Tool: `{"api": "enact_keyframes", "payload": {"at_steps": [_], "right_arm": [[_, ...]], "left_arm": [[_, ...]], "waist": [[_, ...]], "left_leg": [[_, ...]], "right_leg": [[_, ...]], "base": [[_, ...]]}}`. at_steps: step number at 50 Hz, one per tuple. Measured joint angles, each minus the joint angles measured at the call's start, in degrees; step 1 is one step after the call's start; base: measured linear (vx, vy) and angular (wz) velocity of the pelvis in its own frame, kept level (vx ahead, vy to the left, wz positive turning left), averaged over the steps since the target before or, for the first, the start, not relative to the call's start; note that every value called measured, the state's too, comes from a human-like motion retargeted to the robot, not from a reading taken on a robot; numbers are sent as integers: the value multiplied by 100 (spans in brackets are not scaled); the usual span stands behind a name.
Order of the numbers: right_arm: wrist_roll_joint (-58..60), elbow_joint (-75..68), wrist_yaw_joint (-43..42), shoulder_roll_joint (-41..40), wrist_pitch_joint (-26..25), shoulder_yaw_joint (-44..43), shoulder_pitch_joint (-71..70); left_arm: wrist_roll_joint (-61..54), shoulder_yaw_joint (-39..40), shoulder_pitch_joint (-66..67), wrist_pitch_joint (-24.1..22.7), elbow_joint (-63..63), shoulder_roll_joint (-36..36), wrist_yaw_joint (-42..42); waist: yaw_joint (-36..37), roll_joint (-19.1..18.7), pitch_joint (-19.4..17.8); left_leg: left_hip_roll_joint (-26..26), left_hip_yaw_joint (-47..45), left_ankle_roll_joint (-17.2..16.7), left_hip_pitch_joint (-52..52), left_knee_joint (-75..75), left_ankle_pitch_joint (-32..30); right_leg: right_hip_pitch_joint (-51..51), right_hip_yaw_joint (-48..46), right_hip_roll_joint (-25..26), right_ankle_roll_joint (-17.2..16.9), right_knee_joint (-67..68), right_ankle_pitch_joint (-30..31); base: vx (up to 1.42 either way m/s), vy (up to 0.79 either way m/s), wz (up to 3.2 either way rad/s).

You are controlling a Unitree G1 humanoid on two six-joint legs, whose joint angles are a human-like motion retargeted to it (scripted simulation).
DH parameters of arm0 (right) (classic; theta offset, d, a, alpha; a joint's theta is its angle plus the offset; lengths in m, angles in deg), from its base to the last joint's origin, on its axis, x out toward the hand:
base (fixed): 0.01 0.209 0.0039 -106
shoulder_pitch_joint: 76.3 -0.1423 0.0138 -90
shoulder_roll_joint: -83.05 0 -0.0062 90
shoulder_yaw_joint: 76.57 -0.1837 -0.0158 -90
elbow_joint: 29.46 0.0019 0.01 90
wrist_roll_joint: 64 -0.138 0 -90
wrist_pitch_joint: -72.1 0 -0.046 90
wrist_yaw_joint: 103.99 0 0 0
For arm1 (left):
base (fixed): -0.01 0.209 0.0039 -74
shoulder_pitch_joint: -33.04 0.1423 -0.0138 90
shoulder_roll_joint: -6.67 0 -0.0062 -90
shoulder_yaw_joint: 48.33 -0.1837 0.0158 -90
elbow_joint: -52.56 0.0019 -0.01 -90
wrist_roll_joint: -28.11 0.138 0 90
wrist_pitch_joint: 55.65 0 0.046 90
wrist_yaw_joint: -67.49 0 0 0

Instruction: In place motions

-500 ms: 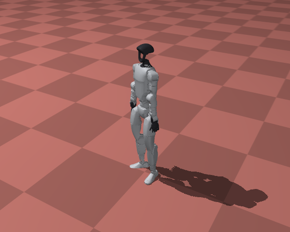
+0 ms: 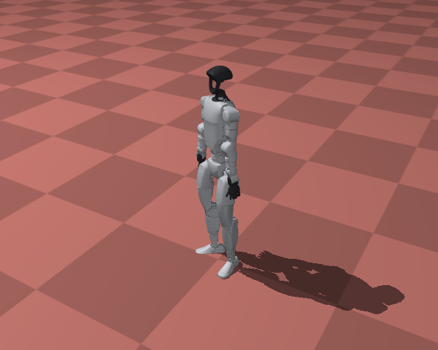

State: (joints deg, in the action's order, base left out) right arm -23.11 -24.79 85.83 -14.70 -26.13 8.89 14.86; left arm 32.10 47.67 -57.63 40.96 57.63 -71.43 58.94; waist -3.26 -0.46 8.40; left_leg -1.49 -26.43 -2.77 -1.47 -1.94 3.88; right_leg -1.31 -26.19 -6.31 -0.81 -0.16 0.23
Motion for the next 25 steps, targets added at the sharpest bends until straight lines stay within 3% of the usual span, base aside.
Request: {"api": "enact_keyframes", "payload": {"at_steps": [25], "right_arm": [[17,-8,-3,-1,-4,-9,7]], "left_arm": [[-8,10,2,4,5,-1,-1]], "waist": [[-1,-17,0]], "left_leg": [[-7,-28,0,-7,-9,4]], "right_leg": [[-19,27,-3,1,8,7]], "base": [[0,0,0]]}}
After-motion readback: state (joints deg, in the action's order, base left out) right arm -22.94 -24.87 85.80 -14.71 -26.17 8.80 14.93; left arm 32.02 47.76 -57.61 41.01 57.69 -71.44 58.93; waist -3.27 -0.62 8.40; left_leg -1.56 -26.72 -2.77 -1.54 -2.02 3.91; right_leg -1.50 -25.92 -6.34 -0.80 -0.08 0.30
